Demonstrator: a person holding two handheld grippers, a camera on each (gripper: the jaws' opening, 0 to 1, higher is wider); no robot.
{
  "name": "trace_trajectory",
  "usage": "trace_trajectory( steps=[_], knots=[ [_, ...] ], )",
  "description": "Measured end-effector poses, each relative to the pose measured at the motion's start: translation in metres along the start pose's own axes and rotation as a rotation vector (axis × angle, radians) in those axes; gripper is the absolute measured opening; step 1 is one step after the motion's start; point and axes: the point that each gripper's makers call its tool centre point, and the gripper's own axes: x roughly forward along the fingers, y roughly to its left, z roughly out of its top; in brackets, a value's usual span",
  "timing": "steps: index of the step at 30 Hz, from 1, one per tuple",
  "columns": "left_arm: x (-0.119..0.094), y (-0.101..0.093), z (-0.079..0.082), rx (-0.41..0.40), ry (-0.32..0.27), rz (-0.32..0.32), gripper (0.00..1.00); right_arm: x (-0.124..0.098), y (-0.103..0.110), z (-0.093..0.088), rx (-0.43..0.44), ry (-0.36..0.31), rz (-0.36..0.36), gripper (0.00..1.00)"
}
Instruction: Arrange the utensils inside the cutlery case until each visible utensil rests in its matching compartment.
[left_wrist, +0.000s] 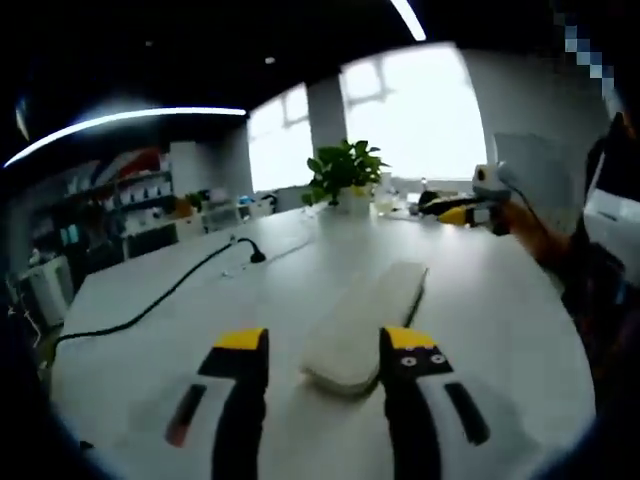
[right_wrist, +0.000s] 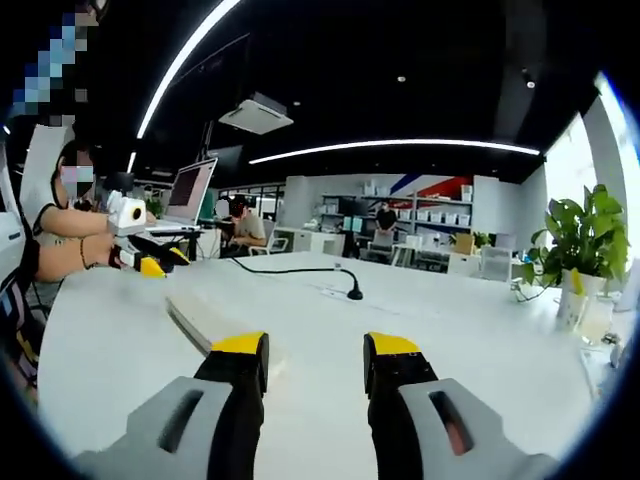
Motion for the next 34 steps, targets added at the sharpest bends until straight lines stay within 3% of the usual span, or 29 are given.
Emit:
trace_trajectory(
  steps=[4, 9, 13, 15, 17, 20, 23, 26, 30, 33, 34],
  knots=[
    [-0.021, 0.003, 0.018, -0.054, -0.086, 0.068, 0.48, -0.011, -0.004, 0.005, -0.014, -0.009, -0.046, 0.39],
    [-0.050, 0.009, 0.023, -0.029, -0.102, 0.206, 0.56, -0.026, -0.011, 0.015, -0.035, -0.028, -0.116, 0.41],
    [-0.070, 0.007, 0.026, -0.058, -0.119, 0.257, 0.63, -0.041, -0.015, 0.023, -0.046, -0.053, -0.167, 0.42],
    [-0.081, 0.005, 0.025, -0.050, -0.098, 0.290, 0.61, -0.047, -0.018, 0.025, -0.044, -0.057, -0.192, 0.42],
    [-0.091, 0.001, 0.030, -0.040, -0.116, 0.309, 0.61, -0.051, -0.018, 0.025, -0.045, -0.054, -0.212, 0.45],
    [-0.104, -0.002, 0.039, -0.029, -0.122, 0.339, 0.69, -0.053, -0.014, 0.021, -0.054, -0.022, -0.211, 0.54],
    [-0.114, 0.000, 0.047, 0.001, -0.129, 0.403, 0.86, -0.057, -0.013, 0.020, -0.052, -0.014, -0.223, 0.62],
    [-0.122, -0.001, 0.053, 0.017, -0.129, 0.427, 0.99, -0.065, -0.018, 0.022, -0.059, -0.015, -0.260, 0.71],
    [-0.127, -0.008, 0.060, 0.026, -0.152, 0.422, 1.00, -0.077, -0.025, 0.023, -0.064, -0.020, -0.306, 0.80],
    [-0.130, -0.009, 0.057, 0.035, -0.125, 0.434, 1.00, -0.078, -0.027, 0.021, -0.069, -0.017, -0.315, 0.99],
    [-0.132, -0.009, 0.056, 0.036, -0.123, 0.436, 1.00, -0.077, -0.024, 0.019, -0.085, -0.008, -0.302, 0.99]
  ],
)
